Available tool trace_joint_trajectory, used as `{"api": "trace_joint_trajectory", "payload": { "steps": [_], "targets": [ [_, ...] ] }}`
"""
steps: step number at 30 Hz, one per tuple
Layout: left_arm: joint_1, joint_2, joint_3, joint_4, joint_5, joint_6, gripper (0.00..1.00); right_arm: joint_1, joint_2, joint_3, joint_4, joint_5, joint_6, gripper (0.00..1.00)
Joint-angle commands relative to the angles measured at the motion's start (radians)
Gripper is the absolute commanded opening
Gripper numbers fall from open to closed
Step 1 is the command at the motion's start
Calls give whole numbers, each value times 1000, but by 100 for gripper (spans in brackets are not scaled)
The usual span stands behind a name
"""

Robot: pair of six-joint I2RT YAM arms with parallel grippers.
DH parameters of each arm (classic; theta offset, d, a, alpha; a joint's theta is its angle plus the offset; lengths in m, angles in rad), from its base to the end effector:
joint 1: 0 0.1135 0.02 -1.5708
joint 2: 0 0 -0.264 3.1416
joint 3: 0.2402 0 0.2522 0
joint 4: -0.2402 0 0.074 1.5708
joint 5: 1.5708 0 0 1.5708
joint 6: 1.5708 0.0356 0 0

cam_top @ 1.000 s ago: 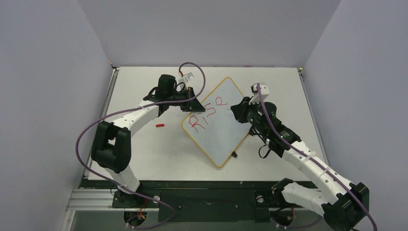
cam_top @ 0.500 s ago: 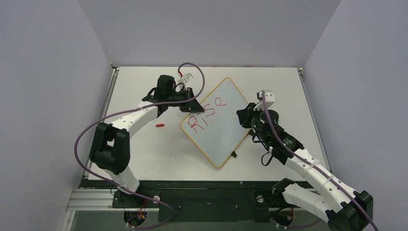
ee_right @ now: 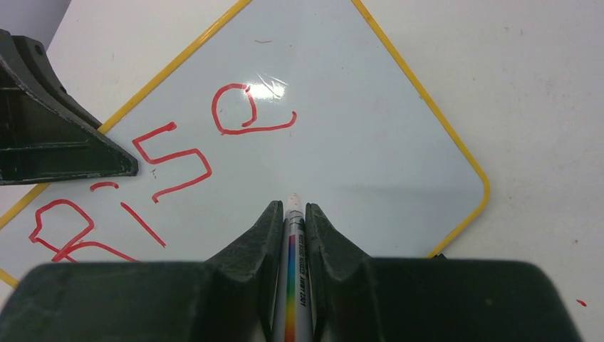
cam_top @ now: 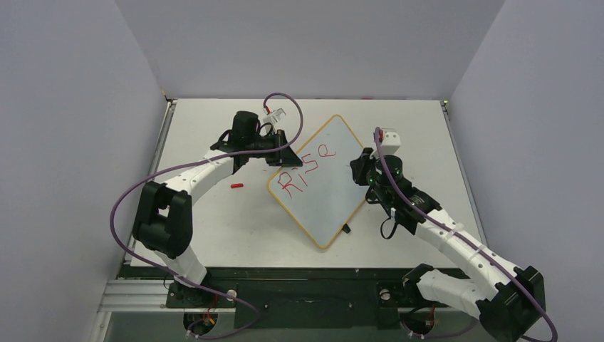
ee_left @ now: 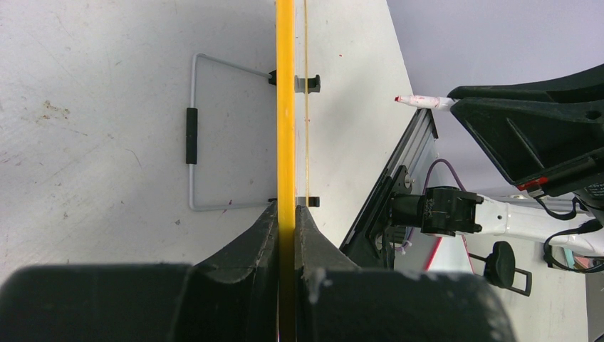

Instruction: Write a sentence on the whiteboard

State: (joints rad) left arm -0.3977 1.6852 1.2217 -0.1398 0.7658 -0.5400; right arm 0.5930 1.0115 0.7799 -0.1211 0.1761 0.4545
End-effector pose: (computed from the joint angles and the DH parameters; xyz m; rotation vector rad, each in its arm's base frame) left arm 0.3391 -0.1692 0.2634 0.3154 2.2809 -1.3443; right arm 0.1979 0.1259 0.3018 -0.0151 1.9544 0.5314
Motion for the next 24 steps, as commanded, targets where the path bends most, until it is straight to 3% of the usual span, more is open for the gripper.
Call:
{"api": "trace_joint_trajectory", "payload": {
  "steps": [1, 18, 24],
  "targets": [
    [-1, -37, 6, 37, 0, 40, 0, 7, 22, 69, 42, 21, -41, 0],
    [0, -35, 1, 42, -3, 38, 0, 39, -13, 30, 105, -121, -64, 0],
    [0, -36, -3, 52, -1, 27, 0, 50, -69, -41, 101, -48, -52, 0]
  ]
}}
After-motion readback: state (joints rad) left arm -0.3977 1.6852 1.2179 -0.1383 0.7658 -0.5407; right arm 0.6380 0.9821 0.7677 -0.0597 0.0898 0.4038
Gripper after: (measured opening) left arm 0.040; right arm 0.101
